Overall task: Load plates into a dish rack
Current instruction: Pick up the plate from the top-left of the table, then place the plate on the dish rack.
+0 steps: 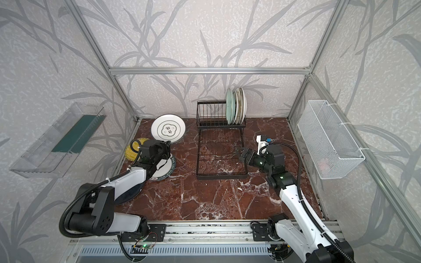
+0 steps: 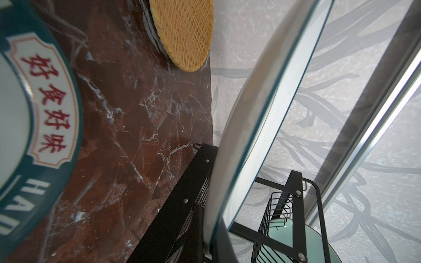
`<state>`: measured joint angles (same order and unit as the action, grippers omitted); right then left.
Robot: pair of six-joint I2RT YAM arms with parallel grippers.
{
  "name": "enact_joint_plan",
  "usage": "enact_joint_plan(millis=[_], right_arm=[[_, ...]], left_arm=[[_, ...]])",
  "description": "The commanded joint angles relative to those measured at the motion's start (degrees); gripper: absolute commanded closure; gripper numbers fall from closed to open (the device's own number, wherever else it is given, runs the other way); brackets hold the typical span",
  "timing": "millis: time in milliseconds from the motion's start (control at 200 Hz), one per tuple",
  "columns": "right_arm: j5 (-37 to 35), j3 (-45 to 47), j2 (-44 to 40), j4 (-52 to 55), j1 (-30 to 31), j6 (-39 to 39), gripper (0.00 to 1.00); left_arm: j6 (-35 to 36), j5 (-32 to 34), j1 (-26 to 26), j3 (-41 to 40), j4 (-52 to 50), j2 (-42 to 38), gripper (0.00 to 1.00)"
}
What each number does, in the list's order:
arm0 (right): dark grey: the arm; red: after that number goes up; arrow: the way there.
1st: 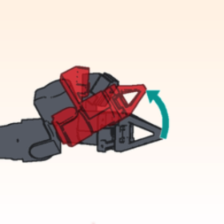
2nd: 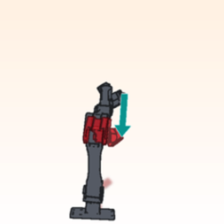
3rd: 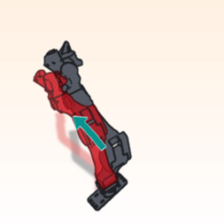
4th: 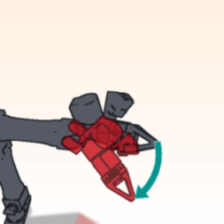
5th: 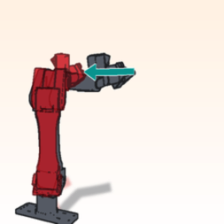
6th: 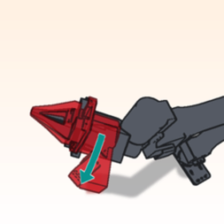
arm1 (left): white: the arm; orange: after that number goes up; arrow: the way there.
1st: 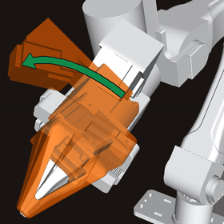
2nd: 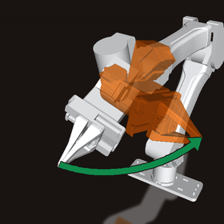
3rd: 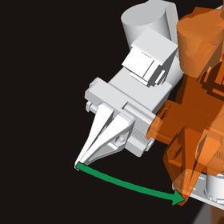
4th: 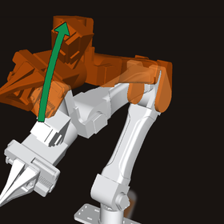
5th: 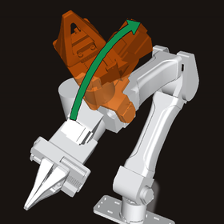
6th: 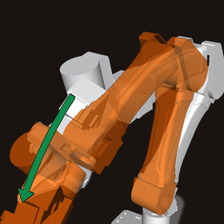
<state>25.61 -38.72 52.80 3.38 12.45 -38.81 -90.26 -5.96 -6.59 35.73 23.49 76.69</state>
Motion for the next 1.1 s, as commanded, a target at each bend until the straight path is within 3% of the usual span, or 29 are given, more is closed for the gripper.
enact_joint_plan(millis=[0,245,370,575,635,795,1095], right_arm=[[1.2,-1.6,-0.6,1.0,0.4,1.8,0.01],[4.5,-4.4,0.3,3.7,1.0,7.1,0.01],[6.2,-5.4,1.1,5.5,1.0,8.9,0.01],[8.7,-6.1,2.8,5.1,1.2,9.1,0.01],[9.5,-6.0,3.2,4.6,1.6,8.8,0.01],[11.6,-6.0,4.2,2.3,2.9,7.2,0.01],[10.5,-6.0,5.7,-1.5,7.1,3.5,0.03]], left_arm=[[7.1,-8.0,3.4,-2.7,-6.0,-7.6,1.0],[21.3,-31.3,13.0,-4.8,-16.7,-18.4,1.0],[27.9,-41.7,13.4,-4.4,-20.0,-19.7,1.0],[35.6,-49.8,12.7,-4.3,-26.6,-23.0,1.0],[36.4,-51.3,10.4,-4.1,-26.7,-22.9,1.0],[37.2,-48.5,-2.1,-2.0,-24.3,-19.6,1.0],[22.9,-46.4,-14.9,-3.3,3.9,-8.9,1.0]])
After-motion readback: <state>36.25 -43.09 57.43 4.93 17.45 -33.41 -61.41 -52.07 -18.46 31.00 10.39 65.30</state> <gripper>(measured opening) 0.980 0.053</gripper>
